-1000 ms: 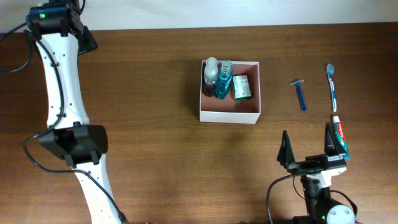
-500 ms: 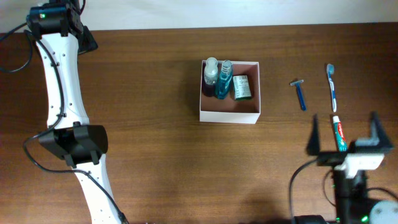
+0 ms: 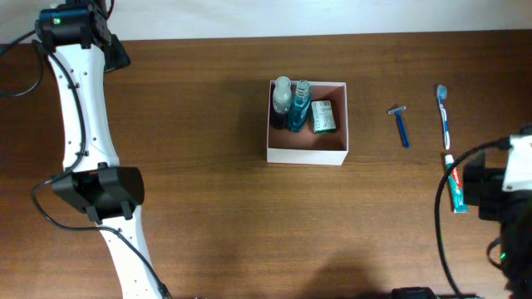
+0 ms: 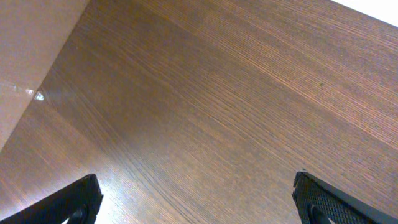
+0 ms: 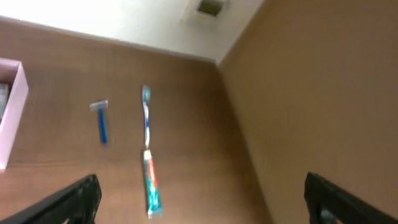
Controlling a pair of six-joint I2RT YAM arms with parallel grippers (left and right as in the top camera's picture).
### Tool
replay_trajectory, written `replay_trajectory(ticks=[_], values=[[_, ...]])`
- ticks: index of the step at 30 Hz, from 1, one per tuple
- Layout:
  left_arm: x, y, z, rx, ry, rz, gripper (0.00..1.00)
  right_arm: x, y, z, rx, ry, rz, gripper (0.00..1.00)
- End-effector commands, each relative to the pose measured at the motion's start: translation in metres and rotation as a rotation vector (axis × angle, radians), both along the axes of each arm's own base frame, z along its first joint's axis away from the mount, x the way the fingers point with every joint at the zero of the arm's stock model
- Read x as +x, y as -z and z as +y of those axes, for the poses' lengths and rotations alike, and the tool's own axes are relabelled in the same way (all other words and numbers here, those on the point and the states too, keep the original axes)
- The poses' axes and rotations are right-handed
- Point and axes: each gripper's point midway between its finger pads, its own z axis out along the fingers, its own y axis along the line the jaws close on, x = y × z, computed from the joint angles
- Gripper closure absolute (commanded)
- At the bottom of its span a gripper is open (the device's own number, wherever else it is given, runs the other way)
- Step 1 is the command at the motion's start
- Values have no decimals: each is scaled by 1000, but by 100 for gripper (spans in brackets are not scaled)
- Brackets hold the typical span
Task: Pack container
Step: 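Raise the right arm and move the right gripper toward the toothpaste, then lower the right gripper onto the Colgate toothpaste tube cap and close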
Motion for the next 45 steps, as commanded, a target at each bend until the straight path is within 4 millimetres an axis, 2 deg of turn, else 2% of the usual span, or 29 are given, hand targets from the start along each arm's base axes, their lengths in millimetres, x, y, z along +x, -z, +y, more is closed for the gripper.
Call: replay_trajectory(ticks=[1,5,9,14,15,20,23,25,29,31,34,39,45], values=[[0,4,2,-8,-13,3,1,1,-16,-3,37,40,7,1],[0,4,2,-8,-13,3,1,17,-27,19,124,-71,3,1],[0,4,2,-8,-13,3,1,35,-32,32,165,-137,9,1],[0,4,2,-8,-13,3,1,63,-17,55,246,-248,72,1],[0,4,2,-8,-13,3,1,67,-14,54,243,-244,87,1],[0,4,2,-8,-13,3,1,88,4,33,199,-124,157,1],[0,4,2,-8,-13,4,1,99,21,6,228,14,189,1],[0,5,2,-8,-13,4,1,103,36,-20,290,131,207,1],[0,4,2,-8,-13,3,1,99,70,-60,473,232,276,1],[0,4,2,-8,-13,3,1,90,89,-86,567,310,305,1],[0,4,2,-8,-13,3,1,74,111,-113,671,406,347,1],[0,4,2,-8,-13,3,1,66,140,-135,770,458,415,1],[0,4,2,-8,-13,3,1,66,184,-135,706,256,695,1]])
